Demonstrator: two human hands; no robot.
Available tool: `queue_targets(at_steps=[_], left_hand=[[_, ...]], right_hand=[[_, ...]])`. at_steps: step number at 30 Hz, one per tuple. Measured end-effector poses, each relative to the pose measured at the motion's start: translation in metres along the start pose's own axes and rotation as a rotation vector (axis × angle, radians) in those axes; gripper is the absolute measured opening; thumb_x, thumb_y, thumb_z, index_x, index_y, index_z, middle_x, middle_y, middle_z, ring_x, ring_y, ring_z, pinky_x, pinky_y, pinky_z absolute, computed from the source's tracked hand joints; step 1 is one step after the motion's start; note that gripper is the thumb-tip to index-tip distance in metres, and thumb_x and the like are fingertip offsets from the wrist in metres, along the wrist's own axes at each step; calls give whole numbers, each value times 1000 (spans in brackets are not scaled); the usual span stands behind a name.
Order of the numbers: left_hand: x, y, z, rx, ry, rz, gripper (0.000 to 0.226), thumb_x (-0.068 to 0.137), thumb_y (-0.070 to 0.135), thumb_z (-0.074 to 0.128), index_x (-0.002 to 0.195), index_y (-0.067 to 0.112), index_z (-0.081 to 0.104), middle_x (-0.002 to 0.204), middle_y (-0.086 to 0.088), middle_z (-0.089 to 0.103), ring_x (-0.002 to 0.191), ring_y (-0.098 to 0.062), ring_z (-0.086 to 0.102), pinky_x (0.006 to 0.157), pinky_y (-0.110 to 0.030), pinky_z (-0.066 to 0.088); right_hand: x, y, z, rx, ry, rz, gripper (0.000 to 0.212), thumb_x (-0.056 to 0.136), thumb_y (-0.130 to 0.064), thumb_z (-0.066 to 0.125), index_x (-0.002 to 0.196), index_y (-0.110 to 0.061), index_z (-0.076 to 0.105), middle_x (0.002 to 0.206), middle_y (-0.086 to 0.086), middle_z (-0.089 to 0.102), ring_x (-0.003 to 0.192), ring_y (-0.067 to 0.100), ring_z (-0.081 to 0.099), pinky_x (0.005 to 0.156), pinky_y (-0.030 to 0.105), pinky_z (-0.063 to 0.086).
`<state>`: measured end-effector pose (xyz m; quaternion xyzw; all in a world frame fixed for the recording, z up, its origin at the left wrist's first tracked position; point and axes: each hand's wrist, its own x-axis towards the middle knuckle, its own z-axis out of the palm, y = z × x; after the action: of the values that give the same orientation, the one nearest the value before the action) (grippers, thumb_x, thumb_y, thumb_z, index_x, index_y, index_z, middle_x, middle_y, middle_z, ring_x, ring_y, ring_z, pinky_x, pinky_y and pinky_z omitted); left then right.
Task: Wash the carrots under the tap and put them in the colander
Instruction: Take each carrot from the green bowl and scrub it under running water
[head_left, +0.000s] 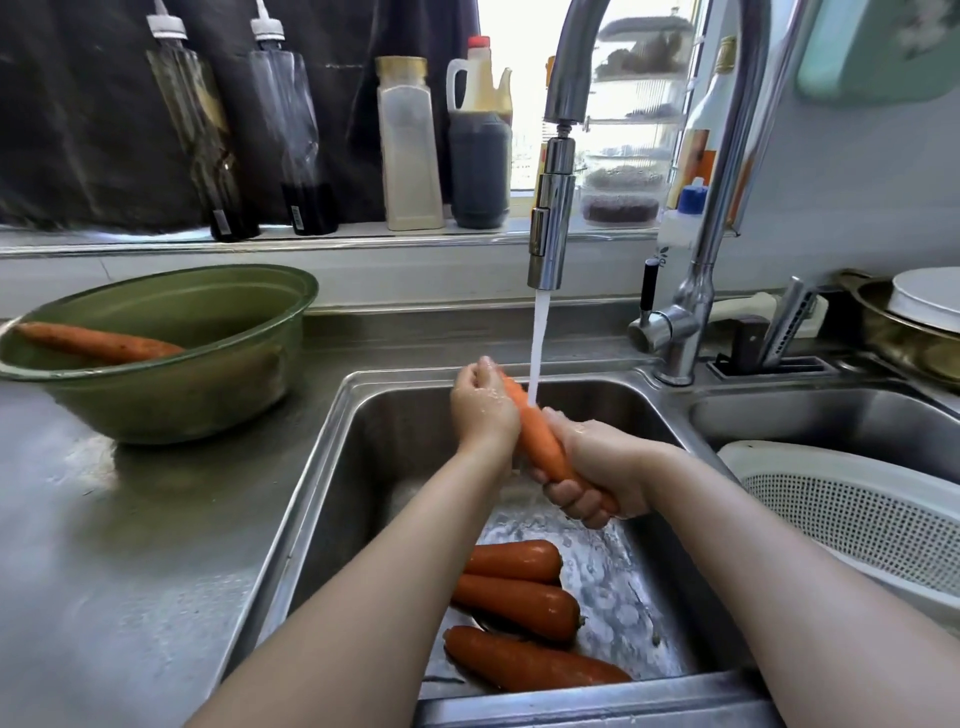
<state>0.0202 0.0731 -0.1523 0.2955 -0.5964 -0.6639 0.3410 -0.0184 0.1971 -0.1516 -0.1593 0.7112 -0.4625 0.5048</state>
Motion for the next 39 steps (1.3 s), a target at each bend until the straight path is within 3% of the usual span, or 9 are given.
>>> queue_targets(at_steps=[5, 8, 13, 19, 21, 25, 28, 33, 39], left_hand=[[-5, -2, -18, -3, -416, -90, 24, 104, 26, 59, 125, 33, 51, 119, -9, 64, 104, -26, 68, 86, -44, 62], [-7, -1, -9, 67, -287, -86, 28, 96, 21, 68, 122, 24, 58, 112, -10, 66, 95, -27, 68, 72, -37, 58], [-2, 6, -11, 98, -137, -162, 30, 105, 24, 48, 100, 9, 74, 98, -14, 73, 91, -32, 68, 84, -42, 58], [5, 9, -45, -327, -623, -352, 23, 108, 16, 47, 130, 13, 55, 134, -24, 59, 115, -35, 68, 102, -52, 54], [13, 6, -48, -249, -605, -313, 23, 106, 16, 52, 129, 15, 56, 142, -26, 53, 121, -38, 63, 103, -55, 53], [16, 0, -52, 152, -332, -247, 29, 108, 43, 49, 115, 20, 64, 113, -14, 64, 84, -31, 69, 82, -49, 63], [33, -7, -57, 372, -201, -122, 38, 109, 44, 42, 109, 16, 69, 103, -13, 68, 67, -24, 65, 53, -28, 52], [39, 1, -73, 59, -458, -378, 23, 110, 24, 40, 117, 18, 61, 93, -15, 61, 44, -15, 52, 39, -18, 37], [39, 2, -76, -41, -574, -265, 13, 107, 18, 52, 113, 18, 63, 87, -9, 59, 48, -11, 56, 44, -17, 44]], right_hand=[[-1, 5, -14, -12, 54, 13, 76, 99, -78, 11, 75, -17, 50, 53, 0, 34, 37, 11, 22, 40, 15, 19], [-5, 7, -17, 4, -32, 62, 76, 96, -81, 11, 72, -19, 48, 52, -2, 31, 35, 8, 21, 38, 14, 18], [-10, 5, -21, 30, -188, 151, 72, 97, -78, 13, 71, -21, 46, 45, -6, 28, 30, 4, 20, 35, 11, 17], [-3, 6, -35, 283, -375, 117, 67, 95, -72, 31, 88, -12, 58, 53, -1, 45, 27, 2, 31, 29, 12, 23], [0, 4, -34, 372, -346, 39, 60, 100, -62, 37, 99, -6, 60, 69, 4, 51, 30, 2, 32, 28, 14, 24], [2, 0, -25, 354, -237, -120, 31, 96, -26, 50, 114, -1, 55, 88, 7, 62, 40, 2, 34, 37, 12, 29], [9, -2, -15, 109, -28, -168, 40, 103, -36, 52, 121, -2, 58, 87, 2, 71, 42, 4, 33, 39, 16, 27], [15, -4, -8, -24, 202, -155, 52, 110, -51, 36, 99, -7, 61, 58, -1, 61, 33, 9, 26, 37, 19, 20], [16, 2, -18, -32, 300, -145, 59, 108, -55, 38, 93, -7, 68, 64, 4, 65, 35, 10, 33, 40, 19, 25]])
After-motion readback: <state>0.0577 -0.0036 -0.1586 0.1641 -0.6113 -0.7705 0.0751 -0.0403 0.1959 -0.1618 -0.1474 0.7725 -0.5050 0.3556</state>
